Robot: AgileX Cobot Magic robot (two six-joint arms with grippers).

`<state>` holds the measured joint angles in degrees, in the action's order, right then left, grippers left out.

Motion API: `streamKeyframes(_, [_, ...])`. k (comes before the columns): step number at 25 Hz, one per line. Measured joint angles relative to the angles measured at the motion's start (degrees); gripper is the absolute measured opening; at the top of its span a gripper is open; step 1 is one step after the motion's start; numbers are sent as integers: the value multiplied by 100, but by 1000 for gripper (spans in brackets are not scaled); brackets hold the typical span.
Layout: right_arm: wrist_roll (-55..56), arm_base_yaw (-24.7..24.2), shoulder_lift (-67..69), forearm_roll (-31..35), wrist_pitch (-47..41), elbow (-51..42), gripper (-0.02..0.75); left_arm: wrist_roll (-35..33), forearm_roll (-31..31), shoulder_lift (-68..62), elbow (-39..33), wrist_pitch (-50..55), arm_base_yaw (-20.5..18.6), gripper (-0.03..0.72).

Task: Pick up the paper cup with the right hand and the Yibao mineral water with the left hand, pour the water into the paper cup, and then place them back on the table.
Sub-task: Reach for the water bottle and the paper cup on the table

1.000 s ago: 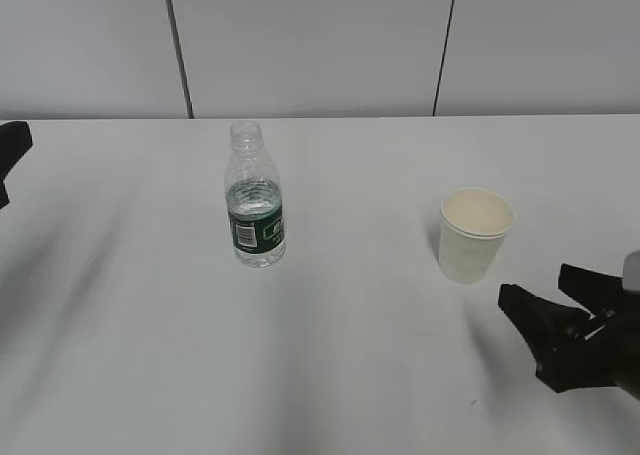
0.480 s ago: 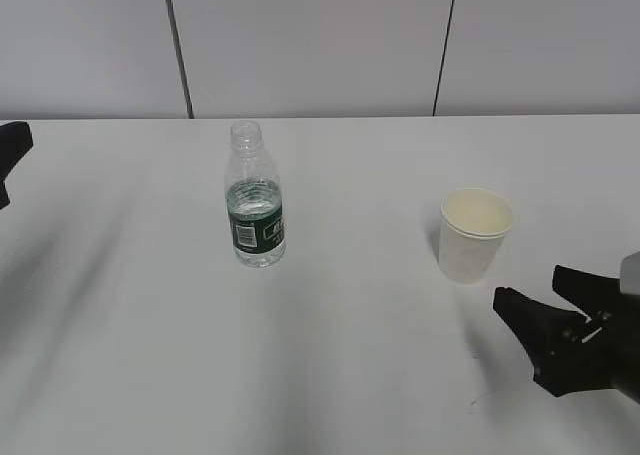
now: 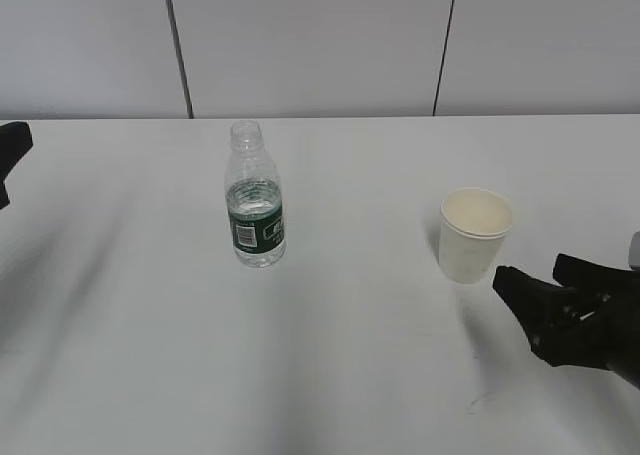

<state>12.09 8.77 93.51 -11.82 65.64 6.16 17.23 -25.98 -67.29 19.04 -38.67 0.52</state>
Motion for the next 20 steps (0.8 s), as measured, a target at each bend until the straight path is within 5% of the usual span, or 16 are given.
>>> streamKeyframes(20, [-409,0,1430,253,13,1020,608,0,0,0,0,-100,0,468])
